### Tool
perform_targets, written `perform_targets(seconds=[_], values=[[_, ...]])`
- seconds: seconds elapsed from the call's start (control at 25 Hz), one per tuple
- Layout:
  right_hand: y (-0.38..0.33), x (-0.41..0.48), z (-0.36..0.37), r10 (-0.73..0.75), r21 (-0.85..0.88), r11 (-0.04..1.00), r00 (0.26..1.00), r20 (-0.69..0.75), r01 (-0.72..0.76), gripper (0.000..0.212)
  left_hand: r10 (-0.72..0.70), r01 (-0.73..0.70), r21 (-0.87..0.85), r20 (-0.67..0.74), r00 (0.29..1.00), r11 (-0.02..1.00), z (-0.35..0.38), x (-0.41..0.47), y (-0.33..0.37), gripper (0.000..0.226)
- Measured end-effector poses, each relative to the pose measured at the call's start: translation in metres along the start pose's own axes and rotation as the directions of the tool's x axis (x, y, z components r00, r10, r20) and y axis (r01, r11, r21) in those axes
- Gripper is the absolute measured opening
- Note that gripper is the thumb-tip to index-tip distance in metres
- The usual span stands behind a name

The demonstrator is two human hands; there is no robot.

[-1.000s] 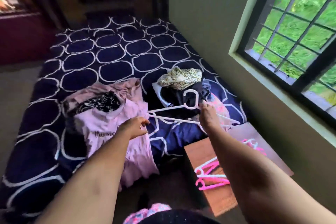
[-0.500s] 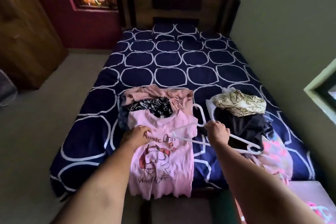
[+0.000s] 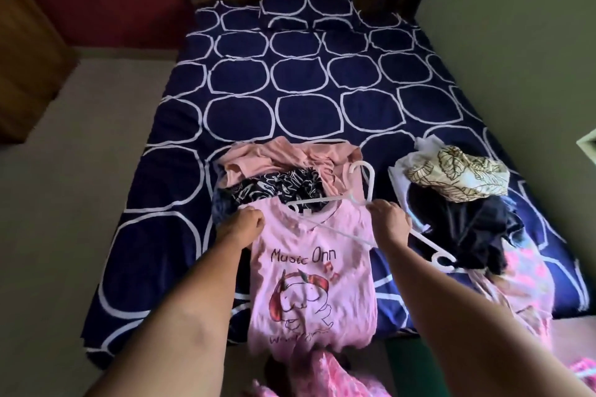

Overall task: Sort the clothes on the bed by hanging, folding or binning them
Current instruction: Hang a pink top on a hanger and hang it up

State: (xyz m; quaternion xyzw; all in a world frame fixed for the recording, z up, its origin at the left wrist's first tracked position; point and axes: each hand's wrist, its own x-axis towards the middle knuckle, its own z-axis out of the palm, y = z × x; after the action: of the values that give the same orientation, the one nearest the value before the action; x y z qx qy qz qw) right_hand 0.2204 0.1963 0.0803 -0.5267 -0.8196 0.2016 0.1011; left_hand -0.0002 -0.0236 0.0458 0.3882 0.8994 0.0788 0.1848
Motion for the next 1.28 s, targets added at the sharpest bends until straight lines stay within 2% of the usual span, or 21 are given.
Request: perform_targets(seconds=[0.28, 0.44, 0.56, 0.64, 0.76, 0.84, 1.0, 1.12, 1.28], values=[[0.019, 0.032, 0.037, 0.007, 0.044, 0.999, 0.996, 0.090, -0.011, 0.025, -0.038, 0.034, 0.044, 0.099, 0.994, 0.998, 0.032, 0.068, -0.005, 0.021], [0.029, 0.054, 0.051, 0.020, 0.074, 0.997, 0.993, 0.117, -0.028, 0.020, -0.062, 0.035, 0.154, 0.173, 0.983, 0.987, 0.055, 0.107, -0.015, 0.054], [0.045, 0.069, 0.061, 0.008, 0.092, 0.996, 0.992, 0.126, -0.019, 0.018, -0.072, 0.039, 0.161, 0.205, 0.976, 0.986, 0.071, 0.126, -0.017, 0.064], [0.054, 0.076, 0.064, 0.025, 0.109, 0.993, 0.990, 0.136, -0.040, 0.019, -0.061, 0.027, 0.182, 0.187, 0.980, 0.983, 0.077, 0.134, -0.017, 0.064], [0.057, 0.079, 0.066, 0.052, 0.131, 0.989, 0.984, 0.171, -0.075, 0.020, -0.073, 0.056, 0.215, 0.072, 0.995, 0.975, 0.073, 0.142, -0.012, 0.044], [0.054, 0.081, 0.066, 0.044, 0.148, 0.986, 0.980, 0.193, -0.073, 0.021, -0.097, 0.087, 0.144, 0.063, 0.993, 0.986, 0.067, 0.146, -0.009, 0.030], [0.042, 0.086, 0.062, 0.005, 0.235, 0.970, 0.970, 0.245, -0.064, 0.022, -0.163, 0.186, -0.156, 0.149, 0.975, 0.970, 0.055, 0.149, -0.011, 0.025], [0.037, 0.093, 0.058, -0.036, 0.261, 0.965, 0.968, 0.250, -0.032, 0.021, -0.161, 0.206, -0.225, 0.203, 0.966, 0.952, 0.046, 0.148, -0.011, 0.020], [0.041, 0.097, 0.050, -0.006, 0.339, 0.933, 0.937, 0.350, -0.121, 0.024, -0.121, 0.187, -0.275, 0.241, 0.963, 0.943, 0.031, 0.144, -0.005, 0.013]])
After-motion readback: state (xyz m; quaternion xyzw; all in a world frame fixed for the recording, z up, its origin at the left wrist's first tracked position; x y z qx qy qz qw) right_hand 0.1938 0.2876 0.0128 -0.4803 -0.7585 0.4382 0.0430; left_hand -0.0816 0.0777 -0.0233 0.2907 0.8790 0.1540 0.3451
